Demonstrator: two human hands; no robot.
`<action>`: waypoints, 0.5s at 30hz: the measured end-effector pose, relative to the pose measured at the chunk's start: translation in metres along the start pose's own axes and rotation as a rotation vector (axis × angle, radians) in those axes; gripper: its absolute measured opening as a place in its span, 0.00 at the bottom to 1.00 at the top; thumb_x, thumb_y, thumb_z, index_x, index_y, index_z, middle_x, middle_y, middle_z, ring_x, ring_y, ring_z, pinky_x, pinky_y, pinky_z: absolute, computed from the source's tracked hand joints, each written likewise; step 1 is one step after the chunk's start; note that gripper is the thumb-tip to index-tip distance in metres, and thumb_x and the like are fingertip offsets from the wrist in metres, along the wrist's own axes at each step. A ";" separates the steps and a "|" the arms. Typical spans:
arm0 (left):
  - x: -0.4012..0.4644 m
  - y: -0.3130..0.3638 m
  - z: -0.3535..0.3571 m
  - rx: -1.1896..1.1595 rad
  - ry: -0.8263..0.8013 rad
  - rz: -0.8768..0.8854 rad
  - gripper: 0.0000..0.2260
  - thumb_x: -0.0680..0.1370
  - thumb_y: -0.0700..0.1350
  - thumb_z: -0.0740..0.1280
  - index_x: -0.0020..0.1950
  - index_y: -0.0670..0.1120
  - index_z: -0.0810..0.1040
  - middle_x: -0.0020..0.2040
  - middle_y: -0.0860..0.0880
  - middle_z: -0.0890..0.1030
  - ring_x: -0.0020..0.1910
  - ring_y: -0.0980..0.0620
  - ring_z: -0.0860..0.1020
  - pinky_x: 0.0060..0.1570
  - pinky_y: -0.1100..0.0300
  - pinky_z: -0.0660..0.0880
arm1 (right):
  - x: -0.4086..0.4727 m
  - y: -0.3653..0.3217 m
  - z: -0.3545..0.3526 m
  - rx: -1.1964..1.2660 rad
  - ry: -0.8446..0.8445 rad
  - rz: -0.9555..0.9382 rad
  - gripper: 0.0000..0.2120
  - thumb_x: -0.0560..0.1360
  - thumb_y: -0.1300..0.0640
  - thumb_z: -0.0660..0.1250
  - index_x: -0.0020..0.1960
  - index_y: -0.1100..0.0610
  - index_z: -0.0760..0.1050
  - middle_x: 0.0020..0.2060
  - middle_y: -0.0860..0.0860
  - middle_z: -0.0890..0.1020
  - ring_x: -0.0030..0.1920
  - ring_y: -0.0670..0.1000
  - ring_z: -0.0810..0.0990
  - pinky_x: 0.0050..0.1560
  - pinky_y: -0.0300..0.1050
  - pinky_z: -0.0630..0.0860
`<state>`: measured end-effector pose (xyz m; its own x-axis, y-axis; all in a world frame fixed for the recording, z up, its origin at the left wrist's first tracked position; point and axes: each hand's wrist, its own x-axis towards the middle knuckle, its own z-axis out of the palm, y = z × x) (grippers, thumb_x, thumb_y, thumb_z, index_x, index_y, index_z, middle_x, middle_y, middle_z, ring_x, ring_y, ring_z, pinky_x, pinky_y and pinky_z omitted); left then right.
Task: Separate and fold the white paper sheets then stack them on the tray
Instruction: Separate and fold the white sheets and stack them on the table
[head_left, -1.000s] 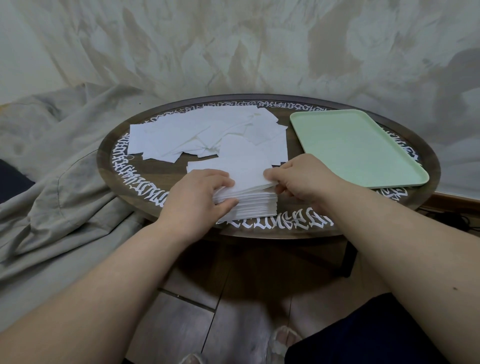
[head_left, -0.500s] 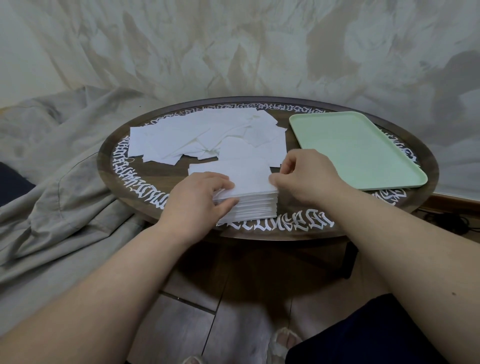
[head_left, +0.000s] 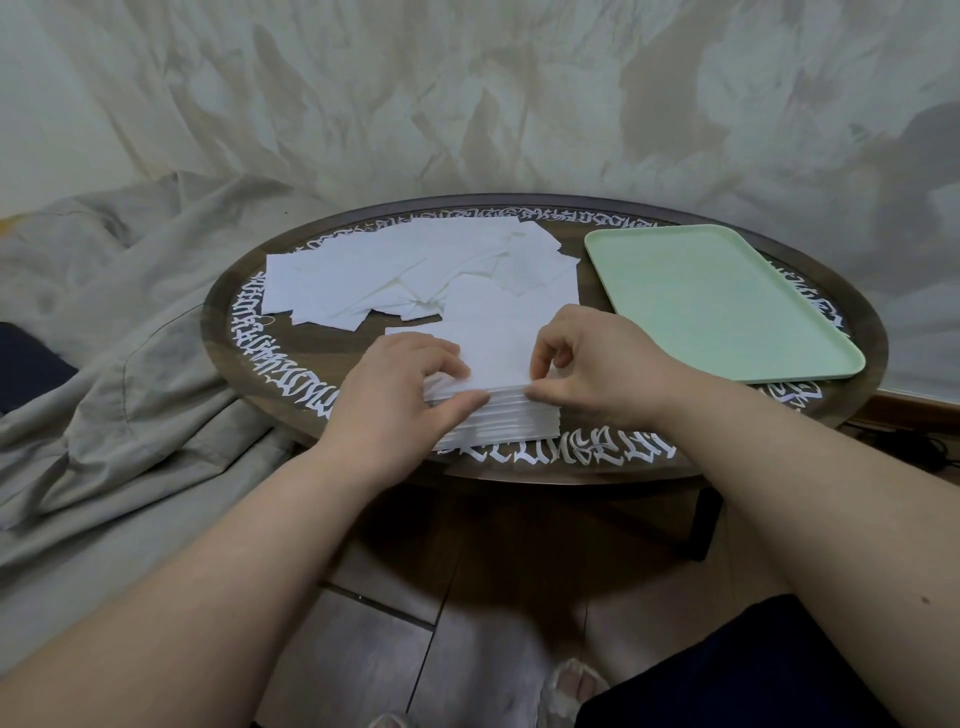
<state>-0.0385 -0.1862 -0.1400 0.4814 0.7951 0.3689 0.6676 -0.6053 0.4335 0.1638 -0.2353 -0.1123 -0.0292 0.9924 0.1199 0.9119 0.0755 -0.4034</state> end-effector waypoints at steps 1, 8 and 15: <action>0.001 0.000 -0.001 -0.016 0.027 -0.021 0.10 0.76 0.51 0.71 0.52 0.46 0.83 0.61 0.51 0.80 0.66 0.51 0.72 0.62 0.67 0.59 | 0.000 0.000 0.000 0.016 0.014 0.003 0.06 0.71 0.50 0.72 0.39 0.48 0.76 0.44 0.46 0.74 0.45 0.48 0.74 0.46 0.43 0.69; 0.001 -0.014 0.002 0.071 -0.228 -0.197 0.24 0.84 0.51 0.55 0.78 0.43 0.60 0.80 0.45 0.56 0.79 0.50 0.53 0.75 0.57 0.50 | 0.003 0.000 0.012 -0.055 -0.034 -0.057 0.20 0.81 0.50 0.58 0.71 0.51 0.67 0.69 0.47 0.70 0.69 0.49 0.67 0.65 0.43 0.64; -0.003 -0.018 0.000 -0.001 -0.279 -0.216 0.26 0.84 0.53 0.53 0.80 0.47 0.54 0.81 0.48 0.49 0.80 0.51 0.47 0.76 0.58 0.46 | 0.000 0.001 0.017 -0.065 -0.110 -0.032 0.22 0.82 0.49 0.55 0.75 0.51 0.61 0.75 0.47 0.63 0.74 0.48 0.59 0.71 0.43 0.59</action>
<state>-0.0517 -0.1777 -0.1487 0.4663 0.8841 0.0296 0.7702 -0.4222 0.4780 0.1581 -0.2332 -0.1284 -0.0998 0.9945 0.0303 0.9343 0.1041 -0.3411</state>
